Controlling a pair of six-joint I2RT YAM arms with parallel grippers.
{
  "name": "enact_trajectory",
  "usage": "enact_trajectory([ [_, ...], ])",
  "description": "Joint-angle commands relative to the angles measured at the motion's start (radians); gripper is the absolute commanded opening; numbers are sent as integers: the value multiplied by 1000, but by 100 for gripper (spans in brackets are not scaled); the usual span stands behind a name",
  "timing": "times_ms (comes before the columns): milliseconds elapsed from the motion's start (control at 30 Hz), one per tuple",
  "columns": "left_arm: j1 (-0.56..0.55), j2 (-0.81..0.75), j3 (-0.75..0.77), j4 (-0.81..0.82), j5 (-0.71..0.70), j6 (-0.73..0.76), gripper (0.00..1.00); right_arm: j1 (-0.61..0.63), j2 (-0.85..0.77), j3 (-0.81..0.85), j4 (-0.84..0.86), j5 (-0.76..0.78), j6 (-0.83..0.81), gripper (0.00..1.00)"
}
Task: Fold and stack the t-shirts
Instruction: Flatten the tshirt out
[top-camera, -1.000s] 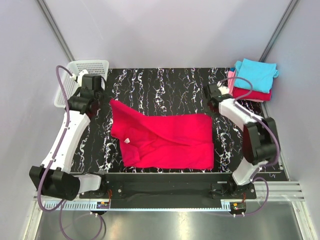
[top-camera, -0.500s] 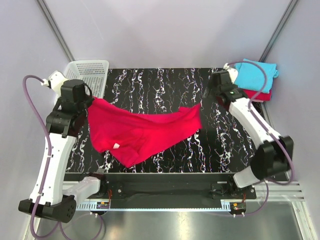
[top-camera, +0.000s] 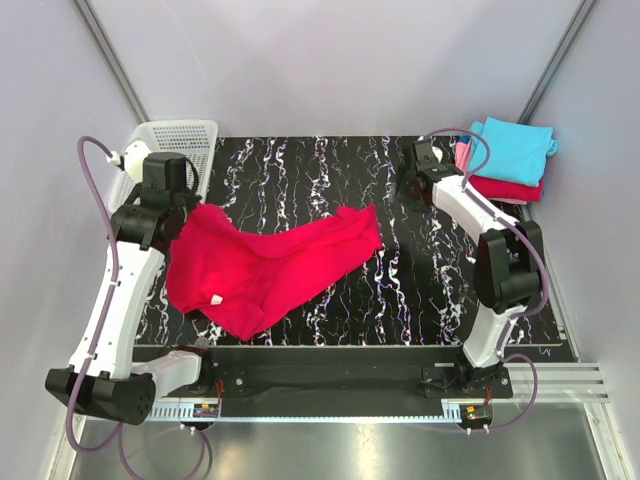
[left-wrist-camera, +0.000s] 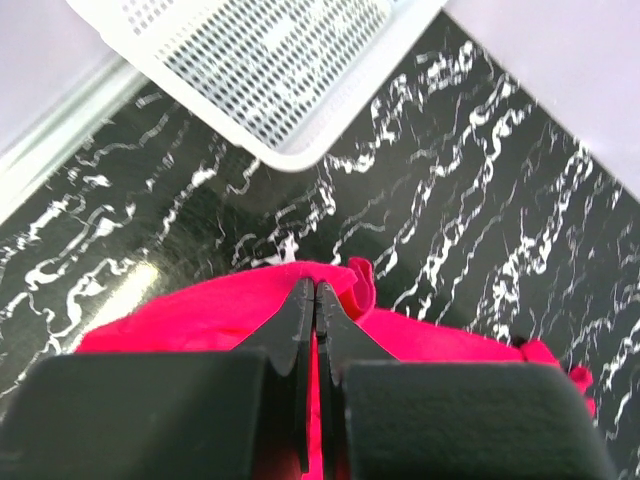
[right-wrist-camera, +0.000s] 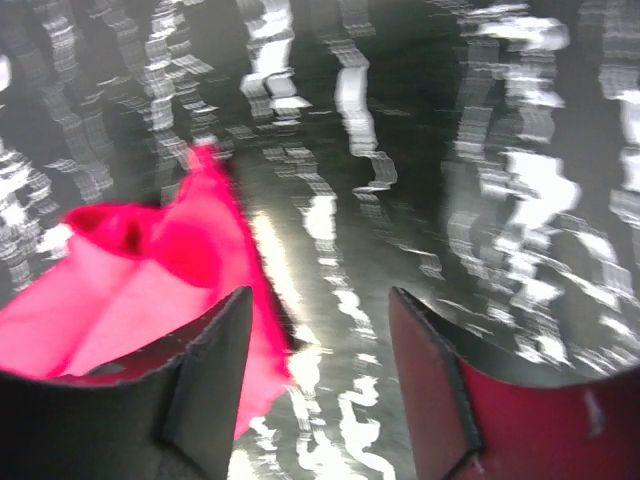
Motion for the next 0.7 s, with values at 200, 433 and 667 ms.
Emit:
enact_trajectory([
  [200, 7, 20, -68, 68, 118, -13, 0, -3, 133, 116, 185, -402, -3, 57],
  [433, 7, 24, -88, 74, 118, -5, 0, -3, 207, 170, 239, -551, 44, 53],
  [667, 7, 26, -93, 77, 115, -1, 0, -1, 238, 143, 222, -577, 69, 49],
])
